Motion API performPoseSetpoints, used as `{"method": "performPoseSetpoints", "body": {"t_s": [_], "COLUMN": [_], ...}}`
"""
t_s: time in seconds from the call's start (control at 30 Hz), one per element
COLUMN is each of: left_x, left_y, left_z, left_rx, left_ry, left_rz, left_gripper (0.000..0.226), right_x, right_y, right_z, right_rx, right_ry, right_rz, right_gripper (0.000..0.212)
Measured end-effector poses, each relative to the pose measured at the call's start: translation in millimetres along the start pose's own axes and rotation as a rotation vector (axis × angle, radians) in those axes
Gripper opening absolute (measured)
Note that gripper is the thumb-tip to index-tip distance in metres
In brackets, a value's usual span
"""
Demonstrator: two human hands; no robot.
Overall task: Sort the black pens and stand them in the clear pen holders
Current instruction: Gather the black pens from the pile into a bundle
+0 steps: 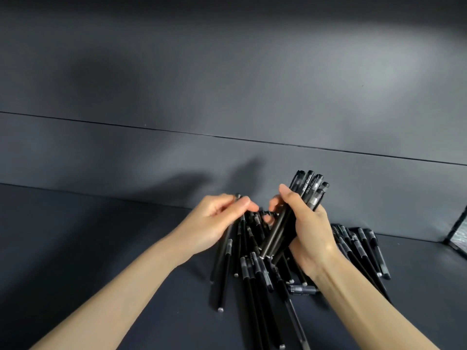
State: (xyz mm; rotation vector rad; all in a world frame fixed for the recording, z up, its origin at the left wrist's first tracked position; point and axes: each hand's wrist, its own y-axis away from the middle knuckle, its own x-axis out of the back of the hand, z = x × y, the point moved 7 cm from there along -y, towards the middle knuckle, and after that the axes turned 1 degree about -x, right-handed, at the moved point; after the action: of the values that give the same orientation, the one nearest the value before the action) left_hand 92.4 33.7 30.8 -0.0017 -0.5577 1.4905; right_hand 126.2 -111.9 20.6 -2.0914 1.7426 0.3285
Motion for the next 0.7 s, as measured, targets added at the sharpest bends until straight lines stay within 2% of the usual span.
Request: {"method": "performPoseSetpoints", "body": {"t_s": [0.1, 0.2, 0.27, 0.33, 0.53, 0.7], "left_x": [15, 23, 28, 29, 18, 10], "left_y": [0, 1, 2, 4, 8, 15], "left_z": [8, 19, 26, 28, 32, 39], "left_rx": [-0.017, -0.117, -0.167, -0.18, -0.17, -0.155], "left_ry": [0.18, 0.141, 0.168, 0.215, 0.182, 0.192], "left_rz": [0.066, 0.146, 0.188, 0.184, -0.023, -0.191], "left_gripper": [0.037, 0.035, 0.028, 0.029, 0.046, 0.055], "right_x": [-12, -26, -36, -47, -63, -66], "right_y": [3, 9, 13, 19, 32, 40], "right_z": [7, 18, 27, 30, 27, 29], "right_rx": [-0.016, -0.036, -0.076, -0.063, -0.043, 0.009], "right_ry": [0.05, 0.195, 0.203, 0.237, 0.245, 0.38], "right_rz": [-0.089, -0.215, -0.32, -0.412, -0.509, -0.56], "right_gripper": [0.024, 0.028, 0.038, 0.028, 0.018, 0.011]}}
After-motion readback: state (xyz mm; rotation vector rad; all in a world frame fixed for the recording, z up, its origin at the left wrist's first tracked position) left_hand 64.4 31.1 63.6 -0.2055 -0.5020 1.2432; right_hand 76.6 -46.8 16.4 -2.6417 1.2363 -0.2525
